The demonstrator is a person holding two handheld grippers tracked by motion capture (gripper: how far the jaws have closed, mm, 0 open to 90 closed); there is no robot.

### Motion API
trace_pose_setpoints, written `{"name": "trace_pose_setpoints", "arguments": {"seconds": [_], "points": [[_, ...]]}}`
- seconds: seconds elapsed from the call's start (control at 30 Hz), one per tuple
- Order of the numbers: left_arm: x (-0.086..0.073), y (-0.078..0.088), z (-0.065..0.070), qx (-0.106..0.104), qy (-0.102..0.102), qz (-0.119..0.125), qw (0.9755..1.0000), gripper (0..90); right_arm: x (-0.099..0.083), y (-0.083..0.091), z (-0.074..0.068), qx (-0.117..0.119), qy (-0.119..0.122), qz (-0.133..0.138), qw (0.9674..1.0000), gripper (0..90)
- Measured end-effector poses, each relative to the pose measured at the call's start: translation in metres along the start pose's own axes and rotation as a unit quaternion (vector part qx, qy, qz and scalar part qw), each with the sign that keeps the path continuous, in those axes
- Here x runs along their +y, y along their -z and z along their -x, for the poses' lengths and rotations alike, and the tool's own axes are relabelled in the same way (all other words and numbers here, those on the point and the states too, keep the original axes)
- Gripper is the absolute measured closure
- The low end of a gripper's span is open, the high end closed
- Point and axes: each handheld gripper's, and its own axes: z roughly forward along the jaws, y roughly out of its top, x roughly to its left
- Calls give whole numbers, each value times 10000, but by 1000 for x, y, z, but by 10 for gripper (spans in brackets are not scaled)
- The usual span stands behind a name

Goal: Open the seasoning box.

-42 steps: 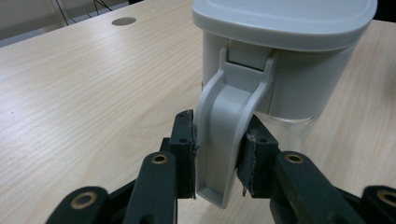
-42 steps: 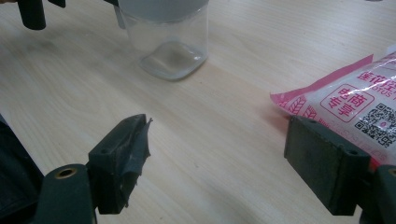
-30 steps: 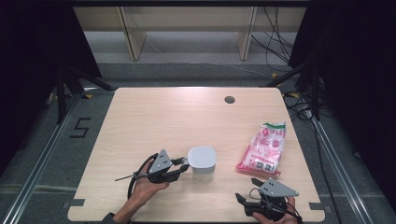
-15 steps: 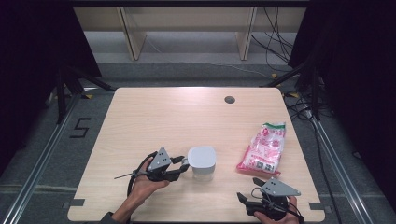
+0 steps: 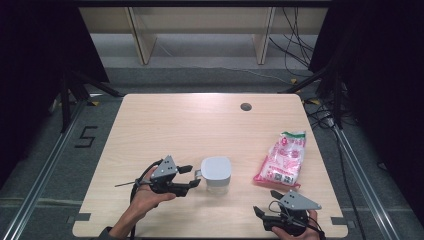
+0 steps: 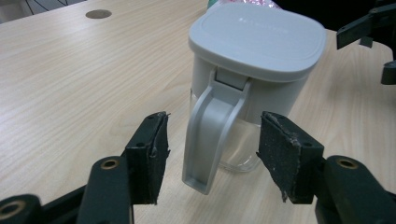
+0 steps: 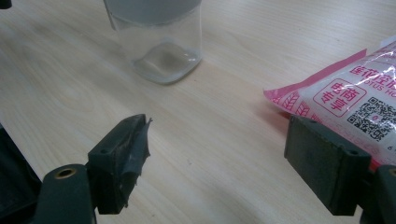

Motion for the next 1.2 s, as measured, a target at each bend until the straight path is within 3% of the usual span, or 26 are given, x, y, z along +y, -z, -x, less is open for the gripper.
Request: {"name": "trace_pose_setpoints", "arguments": {"seconds": [0.07,0.13,0.2,0.23,0.3,0.33,0.37,0.43,0.5,0.6,0.63,0.67,0.7,0.73,0.77,0.87,0.9,1.0,1.1,1.13,1.17,1.2], "points": [[2,3,1,-21,32,-24,10000,436,-1,0,-2,-16,-147,-30,9999,225],[4,7,0,-76,19,47,10000,468,0,-1,0,-11,1,19,10000,225],[5,9,0,-52,-25,88,9999,517,0,0,0,-14,-45,11,10000,224],[5,11,0,-16,-43,147,9999,517,0,0,-2,-46,-170,-46,9998,225],[7,18,1,43,-182,273,9995,645,1,0,-2,-26,-13,-78,10000,224],[8,21,1,135,-268,316,9991,713,2,-2,-1,-90,117,54,9999,224],[9,22,3,189,-337,336,9987,759,2,-2,-2,-42,113,47,9999,224],[13,25,7,261,-424,425,9979,822,2,-2,-4,86,46,-46,9999,224],[18,25,10,304,-576,479,9967,857,2,-3,-3,-65,107,-8,9999,223],[23,21,13,305,-512,542,9967,886,2,-2,-5,-36,-97,-78,9999,223],[26,20,12,283,-674,544,9958,887,2,-2,-5,-39,-97,-76,9999,223],[26,17,14,294,-525,582,9965,888,2,-2,-6,-35,-127,-83,9999,223],[26,17,14,294,-525,582,9965,889,2,-2,-6,-35,-127,-83,9999,223],[28,16,14,303,-518,549,9967,889,2,-2,-3,-47,86,-69,9999,223],[31,12,15,285,-465,615,9966,889,2,-2,-4,-38,73,-88,9999,223],[34,10,14,249,-570,574,9964,889,2,-3,-3,11,144,-62,9999,223],[35,7,13,242,-561,589,9964,889,2,-2,-3,-66,151,-65,9998,222],[35,3,13,241,-418,554,9973,889,2,-4,-3,7,112,-43,9999,222],[34,-2,11,234,-485,526,9972,889,3,-4,-3,-33,154,-25,9999,222],[32,-3,11,229,-347,505,9979,889,3,-3,-2,-60,178,7,9998,222],[32,-4,10,232,-388,521,9976,889,3,-3,-2,-71,179,13,9998,222],[31,-5,10,178,-281,566,9978,889,3,-3,-2,-91,184,23,9998,222]]}}
